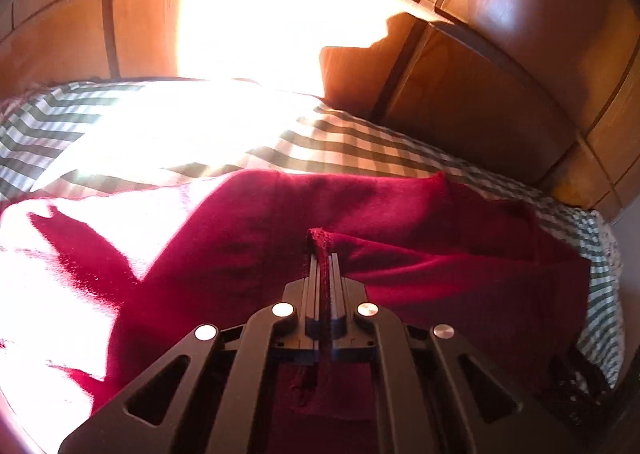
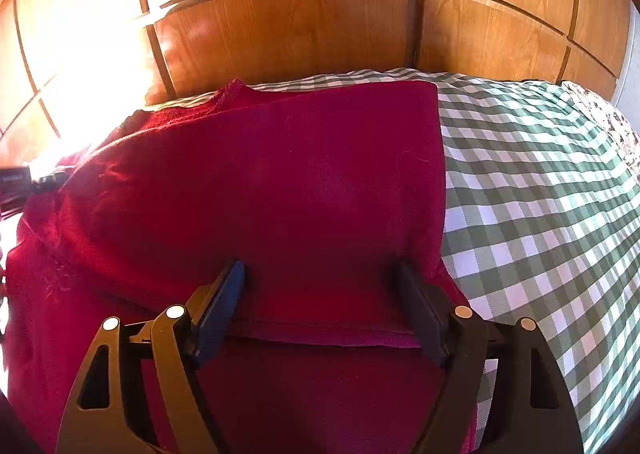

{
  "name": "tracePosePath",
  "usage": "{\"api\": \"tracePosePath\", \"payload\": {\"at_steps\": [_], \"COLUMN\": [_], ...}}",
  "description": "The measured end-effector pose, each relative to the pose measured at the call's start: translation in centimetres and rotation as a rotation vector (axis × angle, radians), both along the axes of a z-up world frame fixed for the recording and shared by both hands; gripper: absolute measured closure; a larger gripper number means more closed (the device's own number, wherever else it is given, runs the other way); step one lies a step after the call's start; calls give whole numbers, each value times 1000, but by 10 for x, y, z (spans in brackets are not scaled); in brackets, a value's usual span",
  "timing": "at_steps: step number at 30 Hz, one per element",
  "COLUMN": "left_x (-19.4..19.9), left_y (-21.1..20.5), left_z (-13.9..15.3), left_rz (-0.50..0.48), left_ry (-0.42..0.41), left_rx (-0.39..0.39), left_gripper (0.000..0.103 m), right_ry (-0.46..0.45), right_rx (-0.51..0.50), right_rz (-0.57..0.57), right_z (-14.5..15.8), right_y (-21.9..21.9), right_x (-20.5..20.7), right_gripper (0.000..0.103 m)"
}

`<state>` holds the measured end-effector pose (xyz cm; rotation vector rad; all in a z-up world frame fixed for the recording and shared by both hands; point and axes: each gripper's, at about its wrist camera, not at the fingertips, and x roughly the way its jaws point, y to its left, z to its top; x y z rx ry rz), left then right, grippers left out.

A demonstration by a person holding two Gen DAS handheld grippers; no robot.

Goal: Fold small clothes

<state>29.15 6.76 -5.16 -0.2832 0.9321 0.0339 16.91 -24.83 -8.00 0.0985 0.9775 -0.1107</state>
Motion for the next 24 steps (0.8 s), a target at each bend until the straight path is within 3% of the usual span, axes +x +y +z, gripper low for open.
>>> {"api": "tracePosePath", "payload": {"at_steps": [3,4,7,13,18,24], "left_x": [-6,-12,-33,-86,-136,-194], "left_y": [-7,-2,14,54,111,196], "left_z": [-4,-2,8,8,4,-8], "left_rz": [-13,-6,39,98,210,442], "left_ry": [-4,-1,-29,-29,-26,-66], "left_rx": [76,59,-59,-174,-280,-335], "left_gripper": [97,97,63,62,65,61], "right_ry": [-1,-2,-3,-4,-2,-1], "right_rx": [-4,-2,-1,-1,-10,-20], "right_rz": [-1,-3,-3,-5,-1,7], "right_z": [0,0,0,0,0,-1], "right_y": [1,1,1,1,3,5], "right_x": [0,0,0,0,0,1], "right_gripper": [26,26,26,25,23,18]}}
